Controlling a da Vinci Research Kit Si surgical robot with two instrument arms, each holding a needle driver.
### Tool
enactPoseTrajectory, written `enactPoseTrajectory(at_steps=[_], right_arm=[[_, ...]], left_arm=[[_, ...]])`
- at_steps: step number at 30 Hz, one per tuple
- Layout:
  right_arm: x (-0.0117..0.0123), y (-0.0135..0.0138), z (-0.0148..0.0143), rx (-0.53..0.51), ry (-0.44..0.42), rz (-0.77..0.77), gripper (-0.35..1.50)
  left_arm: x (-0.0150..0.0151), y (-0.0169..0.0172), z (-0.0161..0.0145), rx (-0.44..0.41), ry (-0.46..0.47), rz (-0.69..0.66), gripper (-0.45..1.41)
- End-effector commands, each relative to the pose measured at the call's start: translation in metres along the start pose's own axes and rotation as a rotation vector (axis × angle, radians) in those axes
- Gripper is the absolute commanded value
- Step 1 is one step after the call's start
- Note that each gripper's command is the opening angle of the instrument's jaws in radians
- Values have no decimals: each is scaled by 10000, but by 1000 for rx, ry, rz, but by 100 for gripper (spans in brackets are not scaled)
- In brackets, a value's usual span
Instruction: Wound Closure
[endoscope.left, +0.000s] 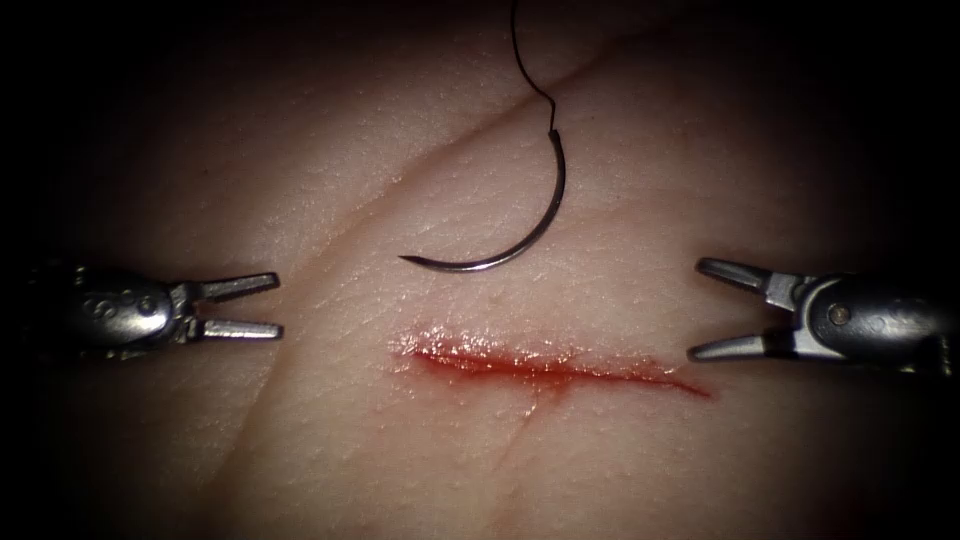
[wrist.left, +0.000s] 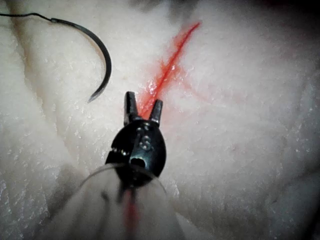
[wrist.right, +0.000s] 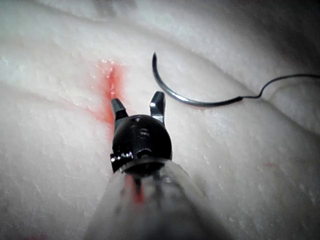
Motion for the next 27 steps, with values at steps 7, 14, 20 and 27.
enactPoseTrajectory(at_steps=[7,14,20,27], right_arm=[[5,-16,0,0,22,-4,50],[0,-19,0,-2,26,-9,50],[-2,-25,1,-1,29,-16,50],[-1,-28,2,-13,19,-22,51]], left_arm=[[-3,6,7,-4,-12,-1,45],[11,1,49,32,-90,5,55],[17,-11,89,106,-182,25,62],[16,-19,104,222,-293,37,72]])
